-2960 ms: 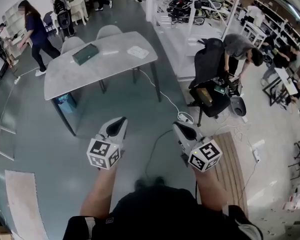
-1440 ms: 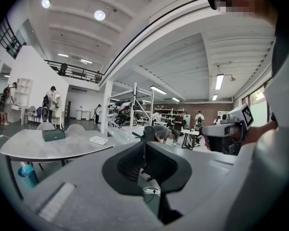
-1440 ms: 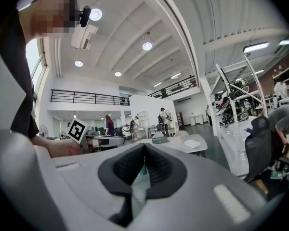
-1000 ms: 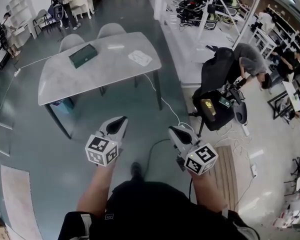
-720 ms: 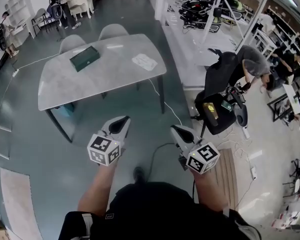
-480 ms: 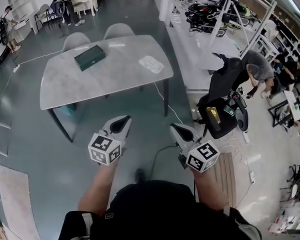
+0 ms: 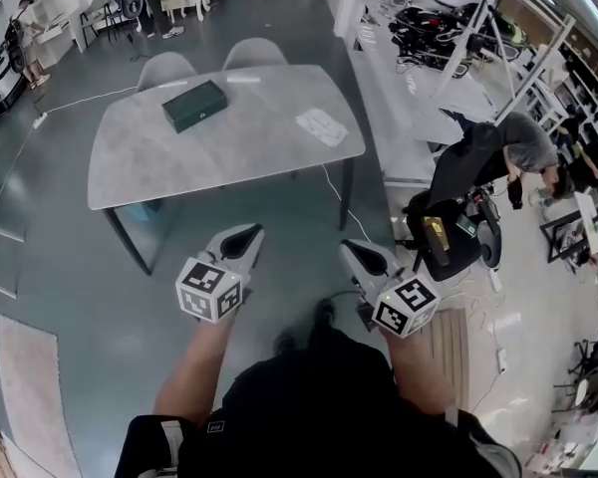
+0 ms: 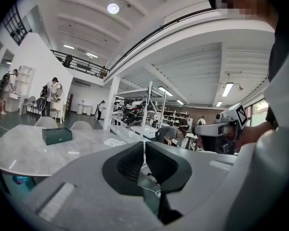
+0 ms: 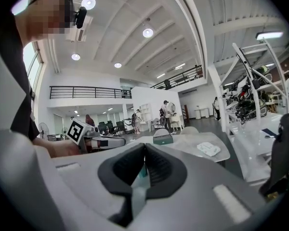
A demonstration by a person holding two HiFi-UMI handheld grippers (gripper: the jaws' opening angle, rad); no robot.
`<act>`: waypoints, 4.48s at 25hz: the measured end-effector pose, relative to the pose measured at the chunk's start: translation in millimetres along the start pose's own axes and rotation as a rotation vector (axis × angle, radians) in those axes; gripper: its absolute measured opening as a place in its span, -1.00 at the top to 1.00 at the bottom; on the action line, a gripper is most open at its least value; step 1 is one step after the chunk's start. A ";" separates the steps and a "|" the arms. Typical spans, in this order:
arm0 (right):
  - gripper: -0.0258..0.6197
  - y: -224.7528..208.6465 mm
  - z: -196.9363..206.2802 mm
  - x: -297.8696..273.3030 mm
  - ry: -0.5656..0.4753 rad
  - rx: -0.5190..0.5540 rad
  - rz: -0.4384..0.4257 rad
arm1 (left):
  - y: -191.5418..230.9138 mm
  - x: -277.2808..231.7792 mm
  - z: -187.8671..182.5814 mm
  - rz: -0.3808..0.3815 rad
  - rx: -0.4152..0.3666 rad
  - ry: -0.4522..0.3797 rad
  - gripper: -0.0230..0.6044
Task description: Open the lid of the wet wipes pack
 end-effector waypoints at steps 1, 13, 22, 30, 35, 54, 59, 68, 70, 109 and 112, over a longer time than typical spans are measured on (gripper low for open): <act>0.91 -1.1 0.7 -3.8 0.002 -0.003 -0.003 | 2.8 -0.8 0.7 -0.002 0.003 0.001 0.86; 0.91 -62.9 -3.9 -74.7 0.007 -0.049 -0.045 | 62.4 -53.9 -4.7 -0.047 0.020 0.034 0.86; 0.91 -173.3 -15.0 -168.2 0.050 -0.101 -0.073 | 139.5 -163.7 -19.3 -0.075 0.064 0.078 0.86; 0.91 -275.2 -24.9 -236.3 0.085 -0.111 -0.138 | 194.4 -274.2 -39.6 -0.112 0.086 0.080 0.86; 0.91 -307.3 -39.0 -256.8 0.079 -0.106 -0.160 | 209.0 -309.9 -55.9 -0.112 0.072 0.099 0.86; 0.91 -328.8 -57.0 -366.6 0.122 -0.098 -0.027 | 328.5 -352.9 -80.2 0.014 0.071 0.085 0.86; 0.91 -322.4 -62.0 -397.2 0.138 -0.086 0.030 | 358.0 -346.8 -85.3 0.053 0.027 0.113 0.86; 0.91 -346.6 -37.3 -423.5 0.210 -0.069 0.099 | 378.8 -386.3 -67.1 0.148 -0.087 0.227 0.86; 0.90 -356.8 -30.5 -429.7 0.224 -0.076 0.104 | 382.5 -399.9 -62.4 0.162 -0.099 0.248 0.86; 0.76 -464.8 89.4 -482.9 0.443 -0.159 0.131 | 417.2 -570.3 82.0 0.437 -0.519 0.833 0.48; 0.75 -471.5 103.7 -493.9 0.476 -0.149 0.145 | 421.8 -579.9 97.0 0.475 -0.590 0.881 0.42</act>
Point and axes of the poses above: the fingertips, and each gripper's own axes: x backward along the fingers, y to its left, z out of its underside, the point moved 2 cm from there along x, backward along the fingers, and after that the axes turned 12 degrees about z, right-handed, at the moved point
